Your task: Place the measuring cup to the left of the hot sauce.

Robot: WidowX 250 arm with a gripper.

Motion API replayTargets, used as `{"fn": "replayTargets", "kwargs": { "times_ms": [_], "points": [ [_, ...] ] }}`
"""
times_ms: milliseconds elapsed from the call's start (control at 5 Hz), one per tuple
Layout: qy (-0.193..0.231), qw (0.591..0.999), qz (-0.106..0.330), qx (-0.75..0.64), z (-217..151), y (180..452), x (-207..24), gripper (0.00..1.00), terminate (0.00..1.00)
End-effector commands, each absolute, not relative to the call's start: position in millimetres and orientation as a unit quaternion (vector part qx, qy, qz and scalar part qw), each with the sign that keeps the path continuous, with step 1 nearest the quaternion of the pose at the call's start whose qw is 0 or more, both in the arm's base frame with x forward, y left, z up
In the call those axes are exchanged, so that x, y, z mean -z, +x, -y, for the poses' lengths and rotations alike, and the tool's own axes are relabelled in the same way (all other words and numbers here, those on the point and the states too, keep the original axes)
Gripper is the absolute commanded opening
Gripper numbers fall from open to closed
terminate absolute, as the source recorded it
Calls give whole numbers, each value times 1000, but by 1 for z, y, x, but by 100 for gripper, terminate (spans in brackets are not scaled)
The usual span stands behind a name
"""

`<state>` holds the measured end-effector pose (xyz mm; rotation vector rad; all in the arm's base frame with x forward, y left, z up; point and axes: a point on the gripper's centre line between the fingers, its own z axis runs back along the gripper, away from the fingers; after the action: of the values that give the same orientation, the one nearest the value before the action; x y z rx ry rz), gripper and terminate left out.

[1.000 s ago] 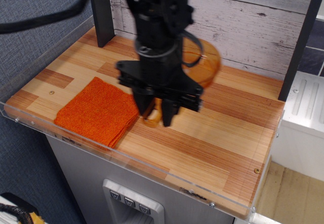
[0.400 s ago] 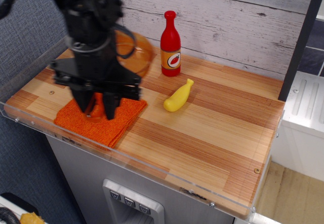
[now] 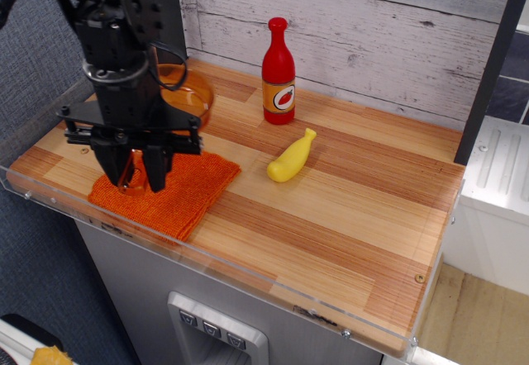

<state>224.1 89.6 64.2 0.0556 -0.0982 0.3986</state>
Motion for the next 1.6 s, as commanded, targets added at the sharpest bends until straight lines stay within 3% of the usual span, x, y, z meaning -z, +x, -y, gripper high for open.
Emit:
{"fn": "replayTargets", "kwargs": {
  "times_ms": [0,400,600,800,1200,1400],
  "points": [
    [3,983,66,-169,-102,257,-61,0,0],
    [-9,997,16,-74,-127,272,-57,0,0],
    [4,999,-3,-38,-132,281,-55,0,0],
    [-4,1000,7,-16,-145,289,-51,0,0],
    [25,999,15,38,-159,294,-41,0,0],
    [30,998,22,42,-160,293,-41,100,0]
  ]
}}
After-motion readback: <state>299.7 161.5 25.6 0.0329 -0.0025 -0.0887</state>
